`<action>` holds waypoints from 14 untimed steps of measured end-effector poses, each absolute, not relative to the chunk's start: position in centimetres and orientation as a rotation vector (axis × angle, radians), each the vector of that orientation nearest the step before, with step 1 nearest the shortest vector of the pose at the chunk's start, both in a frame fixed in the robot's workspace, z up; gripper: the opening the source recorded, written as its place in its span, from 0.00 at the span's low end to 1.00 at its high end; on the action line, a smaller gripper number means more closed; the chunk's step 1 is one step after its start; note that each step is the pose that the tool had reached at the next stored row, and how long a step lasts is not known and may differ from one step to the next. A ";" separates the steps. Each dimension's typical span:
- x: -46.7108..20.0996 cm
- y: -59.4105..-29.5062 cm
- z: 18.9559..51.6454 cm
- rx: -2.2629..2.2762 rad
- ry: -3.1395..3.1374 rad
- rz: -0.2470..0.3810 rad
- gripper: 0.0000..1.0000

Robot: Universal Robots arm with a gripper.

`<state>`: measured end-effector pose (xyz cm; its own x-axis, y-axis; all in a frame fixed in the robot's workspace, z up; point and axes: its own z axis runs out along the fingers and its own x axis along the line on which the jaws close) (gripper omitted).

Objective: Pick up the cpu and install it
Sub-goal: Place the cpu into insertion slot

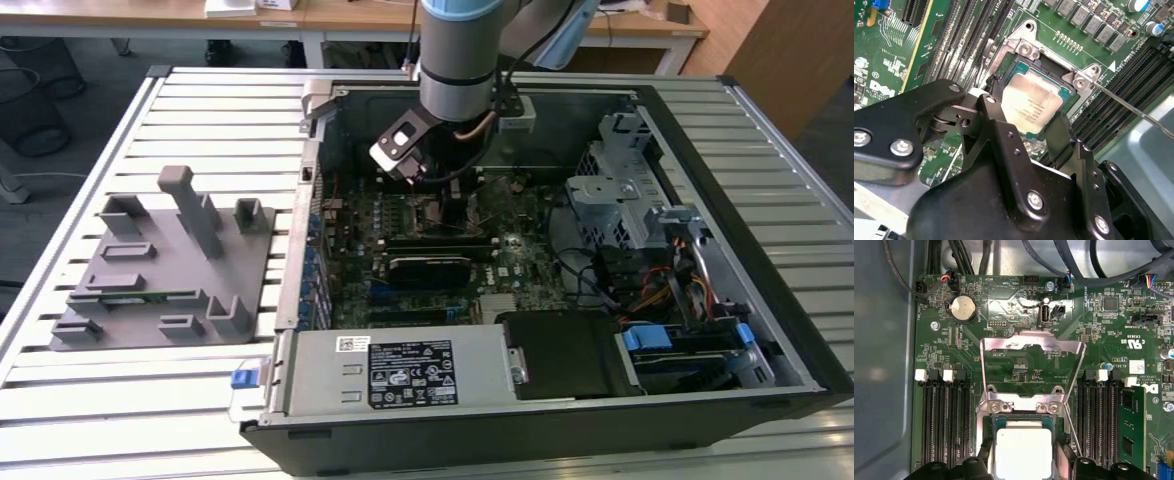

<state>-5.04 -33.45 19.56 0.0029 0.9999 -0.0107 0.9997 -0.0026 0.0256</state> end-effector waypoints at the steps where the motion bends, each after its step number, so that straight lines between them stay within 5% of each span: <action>1: -5.0 -33.4 19.6 2.206 2.200 0.016 0.60; 8: -5.0 -33.4 20.3 2.206 2.200 0.016 0.58; 14: -5.0 -33.4 20.7 2.206 2.200 0.016 0.35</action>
